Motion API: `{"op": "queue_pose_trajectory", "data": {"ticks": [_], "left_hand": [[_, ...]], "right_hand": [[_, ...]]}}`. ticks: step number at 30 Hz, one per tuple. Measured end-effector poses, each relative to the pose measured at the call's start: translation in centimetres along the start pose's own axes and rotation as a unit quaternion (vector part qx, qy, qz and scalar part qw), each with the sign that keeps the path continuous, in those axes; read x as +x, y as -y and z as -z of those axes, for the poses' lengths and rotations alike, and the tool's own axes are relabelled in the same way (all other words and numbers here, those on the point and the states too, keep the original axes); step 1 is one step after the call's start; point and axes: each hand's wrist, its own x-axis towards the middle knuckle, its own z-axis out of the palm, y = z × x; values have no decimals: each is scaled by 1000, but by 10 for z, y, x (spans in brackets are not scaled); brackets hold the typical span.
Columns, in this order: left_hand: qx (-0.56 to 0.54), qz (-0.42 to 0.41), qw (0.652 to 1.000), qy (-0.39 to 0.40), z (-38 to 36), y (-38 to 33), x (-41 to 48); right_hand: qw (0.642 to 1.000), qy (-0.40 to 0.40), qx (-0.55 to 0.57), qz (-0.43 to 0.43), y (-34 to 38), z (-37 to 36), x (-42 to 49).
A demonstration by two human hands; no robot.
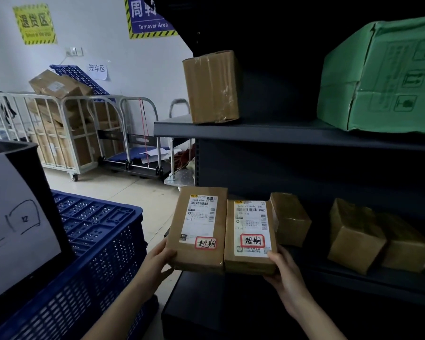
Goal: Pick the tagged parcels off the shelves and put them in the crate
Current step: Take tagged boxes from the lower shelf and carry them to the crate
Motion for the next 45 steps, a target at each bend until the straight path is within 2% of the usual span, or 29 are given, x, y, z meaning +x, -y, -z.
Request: {"op": "queue_pose_trajectory", "data": {"ticks": [5,8,12,18,24,34,40,45], "left_hand": [[36,10,999,12,4,-12,0],[73,3,997,10,7,-16,2],[73,-9,997,27,4,-22,-1],[55,38,997,24,-7,-40,-17],[42,98,993,42,-8,-85,-62],[41,169,983,51,11,-211,-176],[72,160,984,40,28,-282,-225],[77,124,989,21,35,-330,-258]], "right_hand": [[1000,2,-4,-13,-9,1,14],[999,1,-45,-2,-12,5,19],[991,-9,-128,26,-13,6,18],[988,0,-154,21,4,4,3],[982,-1,-184,-45,59,-3,-41],[964,2,-240,-116,186,-57,-146],[963,9,-242,-120,247,-93,-193],[968,22,-233,-89,287,-116,-214]]}}
